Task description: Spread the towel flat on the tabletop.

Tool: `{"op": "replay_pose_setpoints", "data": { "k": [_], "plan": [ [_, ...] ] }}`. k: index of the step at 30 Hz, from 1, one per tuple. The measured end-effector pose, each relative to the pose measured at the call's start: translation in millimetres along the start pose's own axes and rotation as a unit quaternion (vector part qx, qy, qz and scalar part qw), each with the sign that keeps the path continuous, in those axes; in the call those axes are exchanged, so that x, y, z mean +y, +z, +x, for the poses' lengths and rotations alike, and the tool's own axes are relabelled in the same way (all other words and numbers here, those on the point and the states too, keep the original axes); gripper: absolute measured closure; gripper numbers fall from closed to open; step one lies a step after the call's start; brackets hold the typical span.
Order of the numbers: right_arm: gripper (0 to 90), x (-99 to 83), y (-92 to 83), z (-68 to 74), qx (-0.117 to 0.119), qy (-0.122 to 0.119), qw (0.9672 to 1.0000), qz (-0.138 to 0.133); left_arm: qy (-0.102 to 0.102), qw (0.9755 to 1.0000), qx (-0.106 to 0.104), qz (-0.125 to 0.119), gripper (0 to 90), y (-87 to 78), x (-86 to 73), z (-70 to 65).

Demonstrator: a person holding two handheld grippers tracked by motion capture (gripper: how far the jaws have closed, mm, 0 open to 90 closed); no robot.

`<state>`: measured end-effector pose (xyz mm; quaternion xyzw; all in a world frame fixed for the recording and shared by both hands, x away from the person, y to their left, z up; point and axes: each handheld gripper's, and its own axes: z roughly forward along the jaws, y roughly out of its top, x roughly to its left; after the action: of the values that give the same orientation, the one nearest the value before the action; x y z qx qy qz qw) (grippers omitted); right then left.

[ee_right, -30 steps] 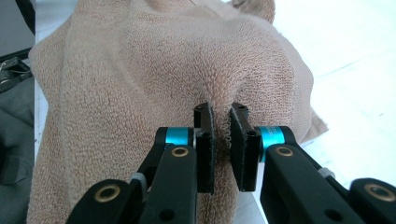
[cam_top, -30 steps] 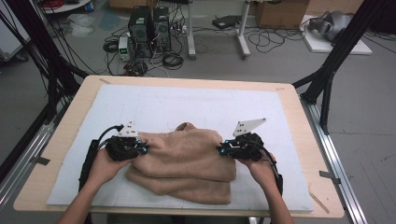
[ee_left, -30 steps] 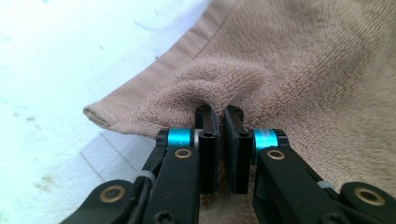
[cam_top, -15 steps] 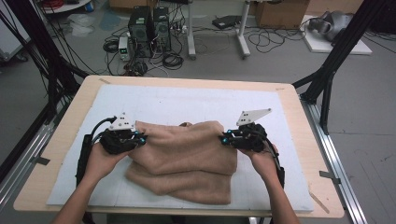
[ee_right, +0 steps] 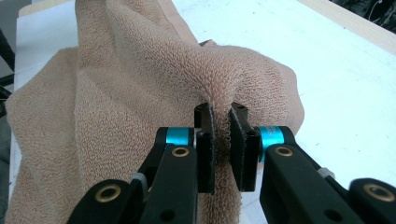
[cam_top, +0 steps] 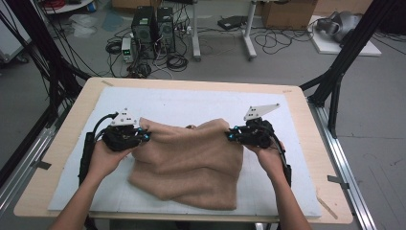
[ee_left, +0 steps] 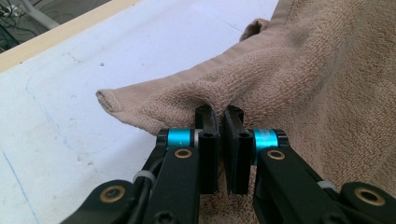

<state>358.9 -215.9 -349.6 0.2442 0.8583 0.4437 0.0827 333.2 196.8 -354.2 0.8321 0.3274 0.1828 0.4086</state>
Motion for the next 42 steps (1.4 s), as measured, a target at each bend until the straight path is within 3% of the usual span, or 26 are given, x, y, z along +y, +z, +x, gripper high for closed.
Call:
{"op": "replay_pose_setpoints", "data": {
  "k": [3, 5, 6, 8, 9, 10, 11, 12, 14, 17, 18, 20, 22, 29, 30, 34, 42],
  "plan": [
    [82.5, 13.1, 3.2, -13.8, -0.009, 0.003, 0.9999, 0.009, -0.01, 0.9999, 0.005, -0.007, 85.0, 4.9, 10.0, 8.7],
    [82.6, 19.1, 4.0, -19.4, -0.016, 0.004, 0.9998, 0.008, -0.016, 0.9997, 0.016, -0.011, 85.1, 10.4, 24.7, 18.5],
    [82.7, 40.6, 5.5, -36.3, -0.036, 0.004, 0.9993, 0.008, -0.014, 0.9993, 0.031, -0.017, 85.1, 14.8, 38.8, 25.9],
    [81.8, 61.8, 5.2, -53.6, -0.062, 0.014, 0.998, -0.003, -0.012, 0.9975, 0.066, -0.02, 84.8, 21.1, 64.5, 39.7],
    [74.4, 72.4, 5.1, -62.7, -0.088, 0.019, 0.996, -0.007, -0.017, 0.9954, 0.09, -0.031, 83.2, 23.7, 77.8, 47.8],
    [74.4, 72.4, 5.1, -62.7, -0.088, 0.019, 0.996, -0.007, -0.017, 0.9928, 0.111, -0.04, 83.2, 26.2, 87.5, 54.2],
    [60.6, 82.4, 6.7, -78.9, -0.126, 0.056, 0.9904, -0.01, -0.024, 0.9911, 0.125, -0.04, 73.0, 29.6, 92.7, 58.7],
    [60.6, 81.9, 7.5, -83.7, -0.116, 0.07, 0.9907, -0.013, -0.039, 0.9919, 0.115, -0.035, 69.8, 33.5, 94.3, 62.8],
    [60.6, 79.6, 9.1, -84.7, -0.116, 0.069, 0.9908, -0.006, -0.046, 0.9936, 0.102, -0.017, 68.5, 40.1, 88.5, 66.2],
    [59.2, 65.3, 18.6, -77.6, -0.103, 0.059, 0.9927, 0.021, -0.051, 0.9954, 0.081, 0.003, 62.8, 49.5, 67.4, 64.4],
    [58.5, 53.1, 24.2, -69.8, -0.092, 0.056, 0.9937, 0.031, -0.054, 0.9957, 0.075, 0.008, 61.5, 51.7, 59.7, 62.9],
    [58.4, 47.1, 26.7, -66.5, -0.083, 0.054, 0.9946, 0.03, -0.055, 0.9965, 0.062, 0.014, 60.3, 54.5, 45.0, 58.8],
    [56.5, 33.2, 29.4, -52.2, -0.071, 0.046, 0.9957, 0.037, -0.058, 0.997, 0.05, 0.015, 58.0, 55.1, 32.7, 52.8],
    [54.5, 12.1, 24.4, -24.9, -0.048, 0.034, 0.9978, 0.032, -0.039, 0.9989, 0.018, 0.016, 52.8, 47.8, 3.9, 29.4],
    [54.5, 3.0, 21.5, -16.2, -0.047, 0.028, 0.9979, 0.035, -0.035, 0.9992, 0.015, 0.014, 52.9, 46.0, 0.6, 26.1],
    [54.4, -13.5, 16.5, -4.1, -0.039, 0.021, 0.9984, 0.035, -0.029, 0.9995, -0.001, 0.014, 50.4, 36.1, -14.2, 11.9],
    [51.6, -44.0, 14.1, 17.5, -0.015, 0.017, 0.9995, 0.024, -0.006, 0.9998, -0.012, 0.015, 45.1, 21.2, -38.7, -11.9]
  ]
}}
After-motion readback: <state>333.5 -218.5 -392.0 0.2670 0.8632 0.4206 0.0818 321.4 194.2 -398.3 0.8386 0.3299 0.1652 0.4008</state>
